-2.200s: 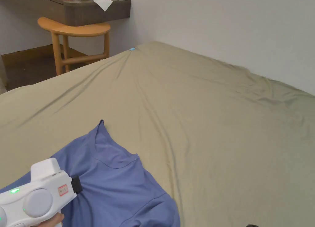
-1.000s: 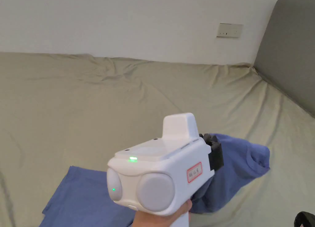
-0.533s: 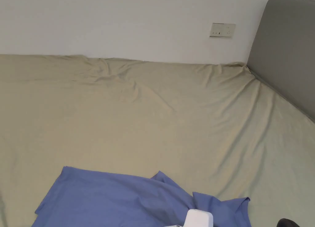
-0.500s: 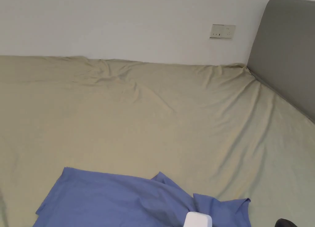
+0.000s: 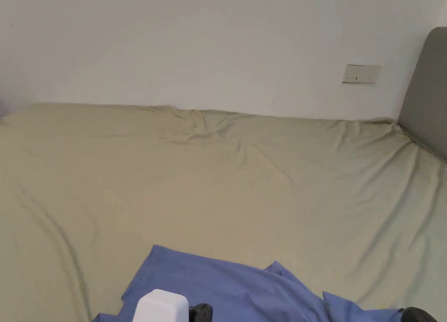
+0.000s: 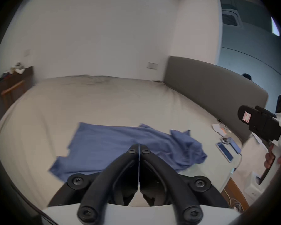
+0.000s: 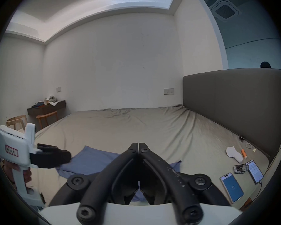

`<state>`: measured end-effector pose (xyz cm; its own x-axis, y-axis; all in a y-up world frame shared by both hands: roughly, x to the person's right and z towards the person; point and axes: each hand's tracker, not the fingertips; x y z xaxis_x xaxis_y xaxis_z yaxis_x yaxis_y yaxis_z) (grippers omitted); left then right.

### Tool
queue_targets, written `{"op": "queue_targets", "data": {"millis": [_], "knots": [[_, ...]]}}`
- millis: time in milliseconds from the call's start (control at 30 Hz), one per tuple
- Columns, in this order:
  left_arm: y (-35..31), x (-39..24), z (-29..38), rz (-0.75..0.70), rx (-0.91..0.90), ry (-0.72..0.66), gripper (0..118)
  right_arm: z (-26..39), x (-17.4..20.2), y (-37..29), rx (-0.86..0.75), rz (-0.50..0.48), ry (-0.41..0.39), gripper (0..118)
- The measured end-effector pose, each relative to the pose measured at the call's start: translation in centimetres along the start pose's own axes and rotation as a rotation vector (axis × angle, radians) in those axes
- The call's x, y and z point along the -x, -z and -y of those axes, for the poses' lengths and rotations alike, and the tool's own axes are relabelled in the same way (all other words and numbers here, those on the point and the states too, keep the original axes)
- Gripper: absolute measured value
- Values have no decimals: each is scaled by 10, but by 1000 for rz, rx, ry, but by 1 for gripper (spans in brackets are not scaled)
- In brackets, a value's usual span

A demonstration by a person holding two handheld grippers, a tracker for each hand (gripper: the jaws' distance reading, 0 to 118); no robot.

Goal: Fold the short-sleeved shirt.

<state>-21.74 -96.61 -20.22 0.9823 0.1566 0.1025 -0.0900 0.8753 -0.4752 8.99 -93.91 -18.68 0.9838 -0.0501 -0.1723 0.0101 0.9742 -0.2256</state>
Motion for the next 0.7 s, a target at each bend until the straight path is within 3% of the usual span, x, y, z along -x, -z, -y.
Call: {"op": "queue_targets", "data": {"millis": [233, 600, 633, 700], "knots": [[-48, 51, 50, -144, 112, -248, 0, 0, 24, 3, 11, -57, -64, 2], [-29, 77, 45, -253, 56, -236, 0, -4, 25, 14, 13, -74, -64, 2], [-21, 80, 45, -275, 55, -211, 6, -3, 24, 16, 22, -75, -57, 2], [0, 90, 43, -257, 89, -161, 58, 1, 22, 19, 36, -73, -50, 2]]}}
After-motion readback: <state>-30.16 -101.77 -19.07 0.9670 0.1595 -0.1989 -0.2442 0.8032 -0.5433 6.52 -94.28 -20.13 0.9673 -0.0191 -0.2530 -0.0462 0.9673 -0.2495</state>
